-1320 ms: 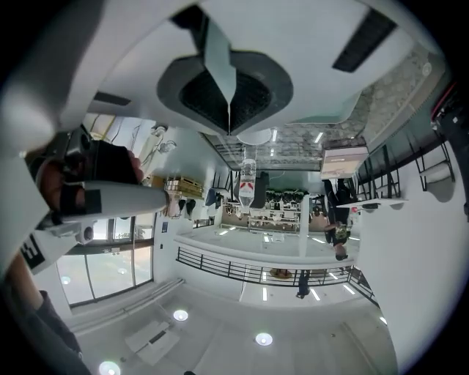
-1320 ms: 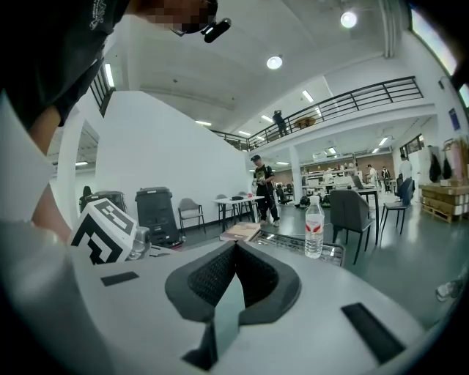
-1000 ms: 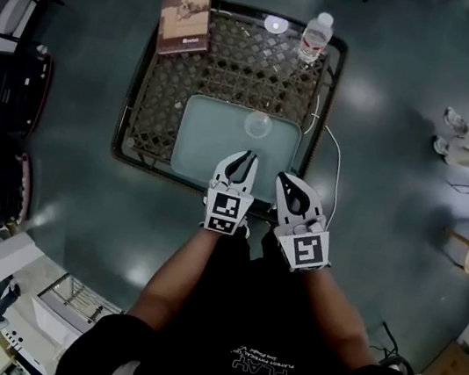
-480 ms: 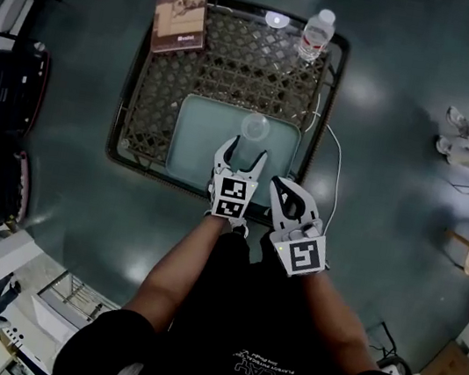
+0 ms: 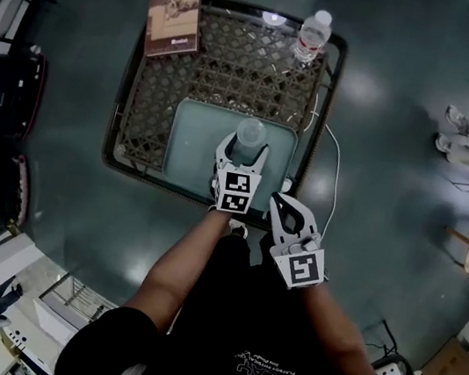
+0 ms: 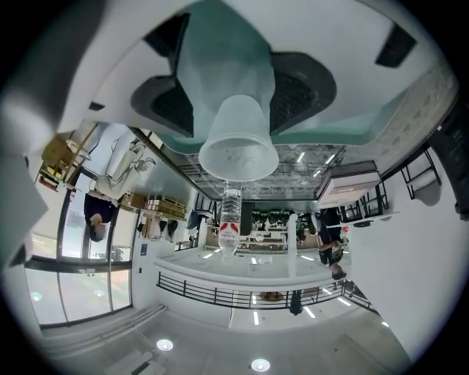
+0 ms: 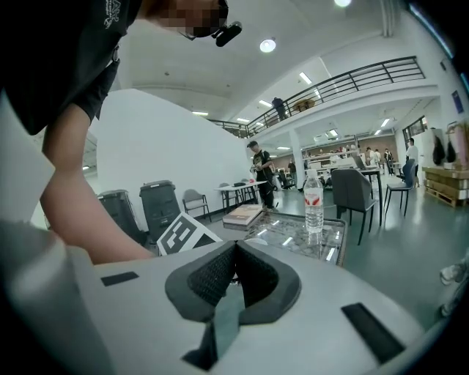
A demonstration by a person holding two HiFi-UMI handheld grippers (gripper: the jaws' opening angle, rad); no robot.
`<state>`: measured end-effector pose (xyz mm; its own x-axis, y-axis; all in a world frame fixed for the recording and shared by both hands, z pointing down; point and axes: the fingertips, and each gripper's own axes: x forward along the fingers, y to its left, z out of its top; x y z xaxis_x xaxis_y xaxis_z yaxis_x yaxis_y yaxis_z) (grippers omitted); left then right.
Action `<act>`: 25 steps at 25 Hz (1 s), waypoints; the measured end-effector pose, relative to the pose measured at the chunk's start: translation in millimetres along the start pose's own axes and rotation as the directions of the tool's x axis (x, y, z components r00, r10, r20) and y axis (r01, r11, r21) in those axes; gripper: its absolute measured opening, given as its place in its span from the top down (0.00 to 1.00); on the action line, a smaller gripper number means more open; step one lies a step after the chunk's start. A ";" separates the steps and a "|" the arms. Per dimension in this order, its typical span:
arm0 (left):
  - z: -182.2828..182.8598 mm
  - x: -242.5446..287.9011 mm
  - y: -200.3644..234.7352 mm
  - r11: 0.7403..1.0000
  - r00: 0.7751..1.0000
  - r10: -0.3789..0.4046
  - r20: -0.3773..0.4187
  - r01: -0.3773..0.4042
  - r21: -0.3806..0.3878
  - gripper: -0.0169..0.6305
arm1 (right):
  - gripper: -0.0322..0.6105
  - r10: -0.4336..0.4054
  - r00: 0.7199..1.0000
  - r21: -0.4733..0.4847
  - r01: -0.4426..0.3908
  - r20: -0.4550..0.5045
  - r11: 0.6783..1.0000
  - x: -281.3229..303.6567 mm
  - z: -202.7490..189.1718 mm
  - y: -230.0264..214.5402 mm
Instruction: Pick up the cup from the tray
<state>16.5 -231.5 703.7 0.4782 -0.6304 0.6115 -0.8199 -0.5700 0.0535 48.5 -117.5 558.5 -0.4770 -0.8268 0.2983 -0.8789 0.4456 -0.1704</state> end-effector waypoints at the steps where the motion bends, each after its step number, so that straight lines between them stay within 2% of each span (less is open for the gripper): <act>1: 1.2 2.4 0.7 1.000 1.000 0.003 0.001 -0.003 0.002 0.49 | 0.94 0.002 1.000 -0.004 -0.002 -0.004 1.000 -0.2 0.0 -0.5; 13: 14.5 21.8 15.1 0.998 0.998 0.053 0.022 -0.054 0.028 0.49 | 0.94 -0.026 1.000 0.000 0.026 -0.003 1.000 1.3 3.9 -18.9; 19: 15.4 19.4 11.0 0.999 0.999 0.039 0.030 -0.040 0.035 0.52 | 0.94 -0.018 1.000 -0.018 0.017 -0.024 1.000 0.1 2.2 -18.7; 23: 19.6 11.3 19.1 0.998 0.997 0.051 0.056 -0.052 0.020 0.52 | 0.94 -0.061 0.998 0.009 0.061 -0.013 0.998 5.1 5.0 -31.5; 25: 23.1 3.7 15.8 0.997 0.996 0.051 0.071 -0.054 0.048 0.52 | 0.94 -0.080 0.997 0.009 0.080 -0.008 0.997 4.0 6.7 -41.2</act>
<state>12.6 -255.1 688.5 0.4572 -0.6941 0.5560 -0.8285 -0.5597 -0.0174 82.8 -141.4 560.4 -0.4053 -0.8569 0.3186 -0.9141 0.3748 -0.1549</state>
